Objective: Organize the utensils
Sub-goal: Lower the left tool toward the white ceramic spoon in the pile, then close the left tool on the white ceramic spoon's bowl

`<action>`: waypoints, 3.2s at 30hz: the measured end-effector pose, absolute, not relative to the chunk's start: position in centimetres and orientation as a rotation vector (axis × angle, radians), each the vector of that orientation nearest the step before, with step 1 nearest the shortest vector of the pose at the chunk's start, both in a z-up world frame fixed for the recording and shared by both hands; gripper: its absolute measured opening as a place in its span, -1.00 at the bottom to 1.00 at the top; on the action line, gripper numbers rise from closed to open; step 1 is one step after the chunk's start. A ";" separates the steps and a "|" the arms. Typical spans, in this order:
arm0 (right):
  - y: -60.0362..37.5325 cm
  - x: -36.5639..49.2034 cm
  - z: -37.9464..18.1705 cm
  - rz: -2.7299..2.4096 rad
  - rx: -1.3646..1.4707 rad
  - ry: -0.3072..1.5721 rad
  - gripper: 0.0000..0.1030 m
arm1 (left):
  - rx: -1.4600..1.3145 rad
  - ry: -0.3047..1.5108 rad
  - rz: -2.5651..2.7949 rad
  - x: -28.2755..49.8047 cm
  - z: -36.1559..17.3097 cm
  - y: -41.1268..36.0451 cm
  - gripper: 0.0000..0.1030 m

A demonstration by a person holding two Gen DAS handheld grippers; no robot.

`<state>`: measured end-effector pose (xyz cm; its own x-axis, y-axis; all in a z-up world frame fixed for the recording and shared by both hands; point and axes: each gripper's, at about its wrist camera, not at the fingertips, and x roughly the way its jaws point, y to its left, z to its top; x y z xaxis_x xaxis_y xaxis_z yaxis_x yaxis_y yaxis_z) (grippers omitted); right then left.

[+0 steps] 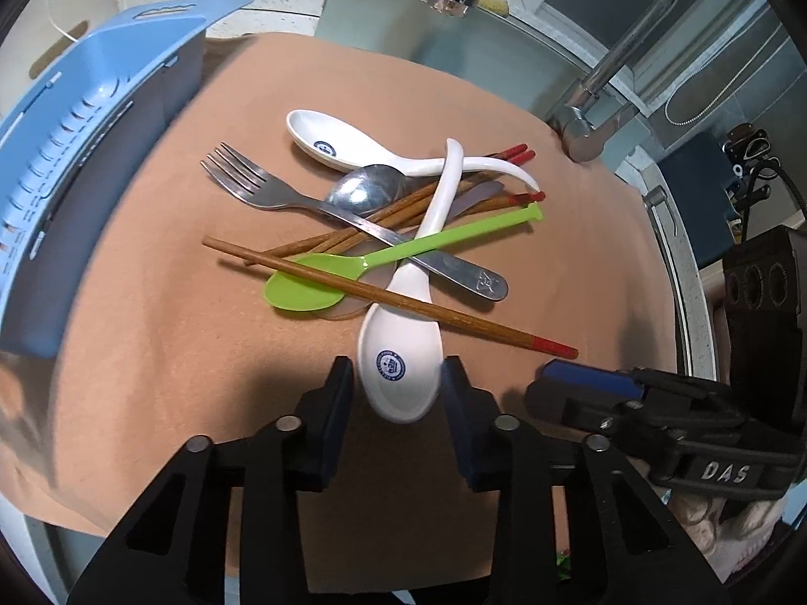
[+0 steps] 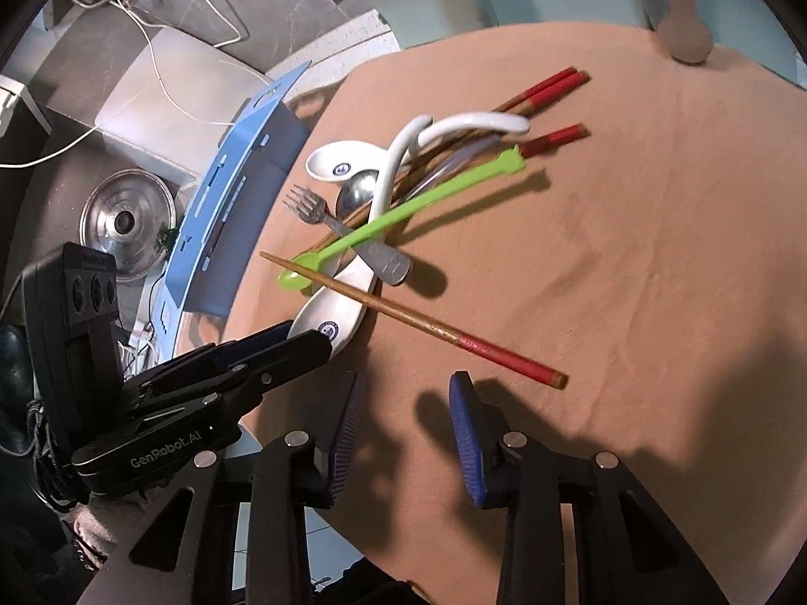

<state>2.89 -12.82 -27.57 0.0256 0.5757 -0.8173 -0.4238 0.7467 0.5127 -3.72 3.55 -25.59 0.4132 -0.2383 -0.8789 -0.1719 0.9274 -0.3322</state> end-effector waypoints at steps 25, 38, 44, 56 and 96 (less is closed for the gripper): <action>-13.9 6.2 -28.3 0.687 0.138 1.276 -0.63 | -0.303 1.185 -0.197 -4.0 -26.0 -0.6 -0.75; -16.9 8.0 -27.5 0.625 0.169 1.237 -0.63 | -0.253 1.212 -0.292 -2.5 -26.1 -3.6 -0.74; -18.9 8.5 -27.4 0.603 0.221 1.231 -0.63 | -0.222 1.223 -0.331 -1.5 -26.1 -5.2 -0.73; -23.6 8.3 -25.7 0.509 0.265 1.189 -0.60 | -0.108 1.216 -0.362 0.1 -25.8 -8.3 -0.75; -19.5 12.4 -26.7 0.608 0.161 1.183 -0.47 | -0.146 1.266 -0.472 2.6 -26.6 -8.5 -0.75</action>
